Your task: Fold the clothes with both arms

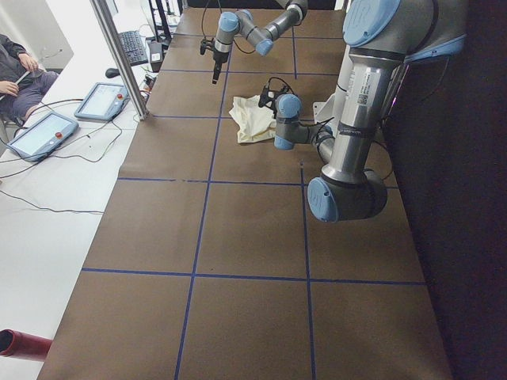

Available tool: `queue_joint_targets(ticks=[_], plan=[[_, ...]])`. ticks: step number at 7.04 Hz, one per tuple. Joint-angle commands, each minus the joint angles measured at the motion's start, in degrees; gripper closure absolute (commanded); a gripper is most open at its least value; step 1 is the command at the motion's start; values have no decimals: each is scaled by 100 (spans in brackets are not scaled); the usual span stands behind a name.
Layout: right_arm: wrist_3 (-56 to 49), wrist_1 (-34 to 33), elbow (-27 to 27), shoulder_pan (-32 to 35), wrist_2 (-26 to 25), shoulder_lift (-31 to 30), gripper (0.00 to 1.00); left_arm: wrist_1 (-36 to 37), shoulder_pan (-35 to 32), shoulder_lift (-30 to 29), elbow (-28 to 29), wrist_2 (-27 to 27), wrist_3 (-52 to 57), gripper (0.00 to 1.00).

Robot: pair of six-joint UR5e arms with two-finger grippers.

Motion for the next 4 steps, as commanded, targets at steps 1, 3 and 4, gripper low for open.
queue_joint_targets(ticks=[1, 3, 4], plan=[[-612, 606, 40, 368, 646, -418, 0, 65, 62, -571, 648, 704, -921, 0], [-667, 654, 40, 431, 752, -472, 0, 65, 212, -643, 844, 769, -1205, 0], [-659, 654, 40, 431, 752, -481, 0, 65, 386, -591, 879, 856, -1205, 0]])
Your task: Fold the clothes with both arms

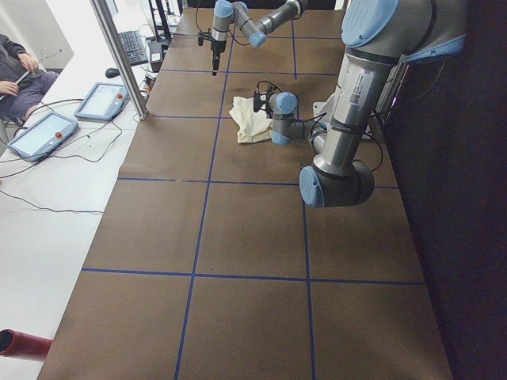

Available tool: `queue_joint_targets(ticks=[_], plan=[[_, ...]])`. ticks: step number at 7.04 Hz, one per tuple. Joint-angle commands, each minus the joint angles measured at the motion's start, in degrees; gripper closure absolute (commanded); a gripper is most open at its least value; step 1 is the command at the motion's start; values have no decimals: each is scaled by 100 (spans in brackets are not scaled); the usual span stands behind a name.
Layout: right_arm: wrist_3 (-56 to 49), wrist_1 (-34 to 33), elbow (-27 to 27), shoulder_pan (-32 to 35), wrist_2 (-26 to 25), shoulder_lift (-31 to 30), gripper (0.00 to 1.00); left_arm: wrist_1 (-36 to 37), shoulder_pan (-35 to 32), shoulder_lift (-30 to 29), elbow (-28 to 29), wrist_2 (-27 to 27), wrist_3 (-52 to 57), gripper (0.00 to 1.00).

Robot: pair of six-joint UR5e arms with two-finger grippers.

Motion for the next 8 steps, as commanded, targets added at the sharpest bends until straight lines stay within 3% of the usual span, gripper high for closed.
queue_joint_targets(ticks=[1, 4, 8], plan=[[22, 30, 1, 8, 10, -32, 0, -6, 256, 26, 193, 233, -53, 0], [22, 30, 1, 17, 1, -32, 0, -84, 284, 420, 230, 243, 9, 0], [13, 21, 1, 34, -8, -41, 0, -85, 196, 475, 177, 260, 44, 0]])
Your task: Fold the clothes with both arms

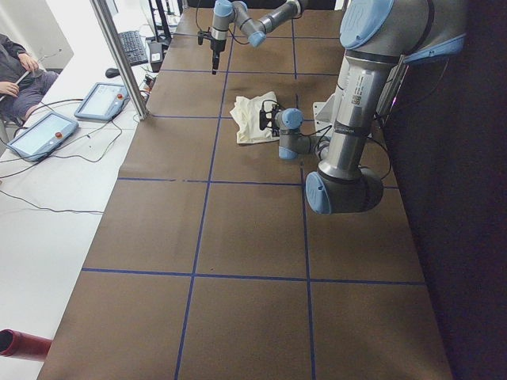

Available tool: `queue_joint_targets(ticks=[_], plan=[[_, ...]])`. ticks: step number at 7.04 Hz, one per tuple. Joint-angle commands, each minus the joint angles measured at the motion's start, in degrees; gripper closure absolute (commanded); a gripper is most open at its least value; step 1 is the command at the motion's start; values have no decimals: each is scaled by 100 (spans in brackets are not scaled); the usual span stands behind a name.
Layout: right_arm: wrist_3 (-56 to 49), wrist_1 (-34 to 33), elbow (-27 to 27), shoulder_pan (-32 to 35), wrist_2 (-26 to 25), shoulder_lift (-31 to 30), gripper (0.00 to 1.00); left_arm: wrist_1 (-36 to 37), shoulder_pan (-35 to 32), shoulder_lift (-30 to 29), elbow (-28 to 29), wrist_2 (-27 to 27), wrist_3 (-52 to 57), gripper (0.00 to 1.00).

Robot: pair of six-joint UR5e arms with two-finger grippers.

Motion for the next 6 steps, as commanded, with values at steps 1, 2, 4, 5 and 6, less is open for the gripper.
queue_joint_targets(ticks=[1, 2, 4, 5, 6], plan=[[8, 0, 0, 1, -7, -7, 0, 51, -193, 9, -279, -34, 49, 0], [16, -9, 0, 1, -24, -7, 0, 87, -351, 9, -395, -69, 67, 0], [16, -18, 0, 1, -15, -7, 0, 550, -546, -60, -361, -44, 635, 0], [43, -18, 26, 1, -24, -16, 0, 614, -590, -70, -282, -43, 655, 0], [51, -35, 79, 1, -24, -42, 0, 614, -581, -183, -116, -35, 647, 0]])
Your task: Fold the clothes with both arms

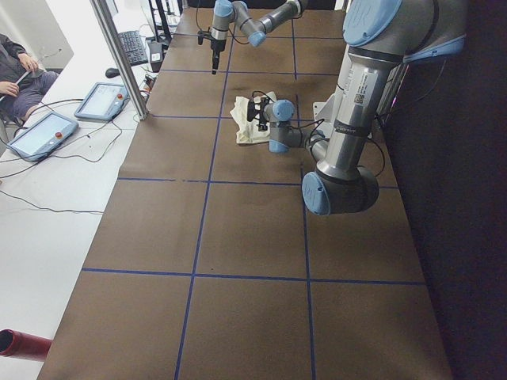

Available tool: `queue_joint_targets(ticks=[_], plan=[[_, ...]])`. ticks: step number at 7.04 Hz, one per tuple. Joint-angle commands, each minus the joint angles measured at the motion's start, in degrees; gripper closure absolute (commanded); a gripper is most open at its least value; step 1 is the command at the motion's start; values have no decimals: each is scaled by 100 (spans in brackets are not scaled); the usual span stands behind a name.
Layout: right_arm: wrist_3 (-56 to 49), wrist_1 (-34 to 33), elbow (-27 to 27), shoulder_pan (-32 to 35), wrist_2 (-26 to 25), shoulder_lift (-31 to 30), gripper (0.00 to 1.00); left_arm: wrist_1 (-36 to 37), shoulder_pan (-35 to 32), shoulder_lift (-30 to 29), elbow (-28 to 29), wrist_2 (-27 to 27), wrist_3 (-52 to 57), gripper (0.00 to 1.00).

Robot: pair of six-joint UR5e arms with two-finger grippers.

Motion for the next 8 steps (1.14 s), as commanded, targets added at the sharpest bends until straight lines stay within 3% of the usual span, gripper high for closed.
queue_joint_targets(ticks=[1, 8], plan=[[16, -14, 49, 0, -11, -57, 0, 56, -40, -161, 323, 37, 43, 0], [16, -14, 49, 0, 6, -66, 0, 74, -576, -161, 658, 37, 429, 0]])
